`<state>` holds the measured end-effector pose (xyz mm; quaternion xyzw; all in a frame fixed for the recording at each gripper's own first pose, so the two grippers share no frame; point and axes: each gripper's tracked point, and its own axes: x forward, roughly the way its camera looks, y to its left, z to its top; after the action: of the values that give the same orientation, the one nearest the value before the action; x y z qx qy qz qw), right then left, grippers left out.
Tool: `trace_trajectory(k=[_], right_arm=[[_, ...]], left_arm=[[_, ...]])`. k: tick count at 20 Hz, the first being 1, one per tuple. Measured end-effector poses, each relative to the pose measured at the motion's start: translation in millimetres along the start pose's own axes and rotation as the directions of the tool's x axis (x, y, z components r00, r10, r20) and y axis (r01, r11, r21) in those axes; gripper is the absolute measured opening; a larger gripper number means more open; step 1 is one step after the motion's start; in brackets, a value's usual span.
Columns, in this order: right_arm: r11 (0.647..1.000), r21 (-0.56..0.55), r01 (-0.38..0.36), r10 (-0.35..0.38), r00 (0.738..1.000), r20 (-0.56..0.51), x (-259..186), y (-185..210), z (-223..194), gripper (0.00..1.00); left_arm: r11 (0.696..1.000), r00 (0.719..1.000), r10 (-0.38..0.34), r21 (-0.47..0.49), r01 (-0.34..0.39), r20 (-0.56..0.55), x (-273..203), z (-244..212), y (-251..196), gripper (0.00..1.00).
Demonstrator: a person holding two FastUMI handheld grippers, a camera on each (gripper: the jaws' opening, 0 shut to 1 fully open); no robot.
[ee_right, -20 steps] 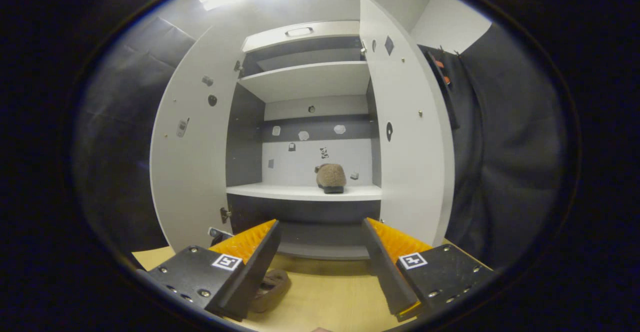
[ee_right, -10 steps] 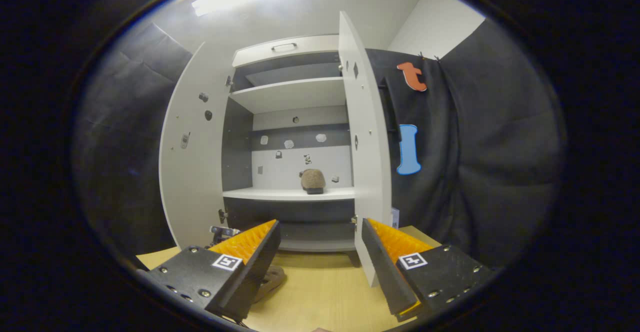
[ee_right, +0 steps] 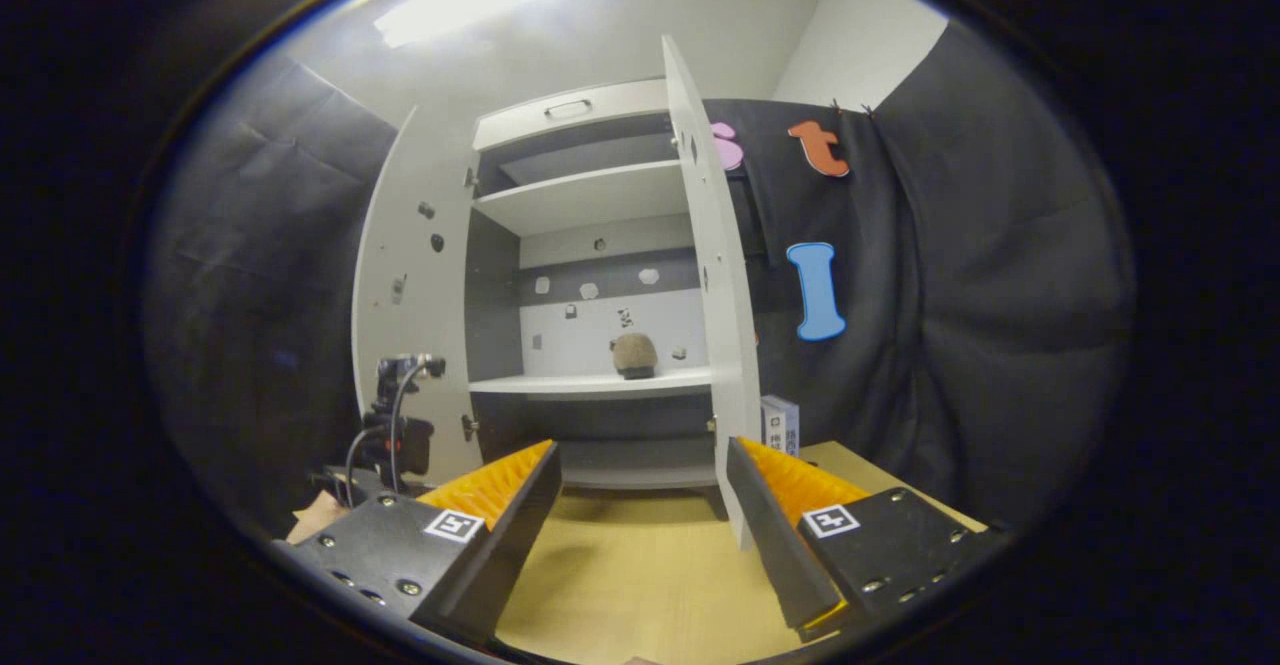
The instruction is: Grab one shoe with the right hand and put it into the shoe cabinet, grab the other shoe with the left hand and put it into the shoe cabinet; then close the right door with the right hand and the left door with the left hand.
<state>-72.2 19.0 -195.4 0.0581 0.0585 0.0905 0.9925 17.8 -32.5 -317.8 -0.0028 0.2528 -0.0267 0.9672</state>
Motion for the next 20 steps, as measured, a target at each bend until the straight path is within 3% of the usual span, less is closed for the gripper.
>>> trace_trajectory(k=[5,10,14,20], right_arm=[[1.000,0.003,-0.014,0.014,1.000,-0.018,-1.5,-3.0,-5.0,0.98],[0.999,-0.019,-0.039,0.039,0.999,-0.027,-10.7,2.6,4.0,1.00],[0.997,-0.006,-0.073,0.073,0.997,0.023,-23.8,10.3,23.0,1.00],[0.998,0.000,-0.062,0.062,0.997,0.046,-29.8,-1.0,33.6,1.00]], left_arm=[[1.000,0.987,0.025,-0.002,-0.025,0.156,-19.5,84.4,-0.8,0.00],[0.996,0.972,0.063,-0.083,-0.045,0.228,-15.4,157.3,17.1,0.00],[0.986,0.964,0.071,-0.163,-0.029,0.256,13.0,213.5,33.8,0.00],[0.977,0.950,0.152,-0.188,-0.102,0.274,86.4,289.1,59.8,0.00]])
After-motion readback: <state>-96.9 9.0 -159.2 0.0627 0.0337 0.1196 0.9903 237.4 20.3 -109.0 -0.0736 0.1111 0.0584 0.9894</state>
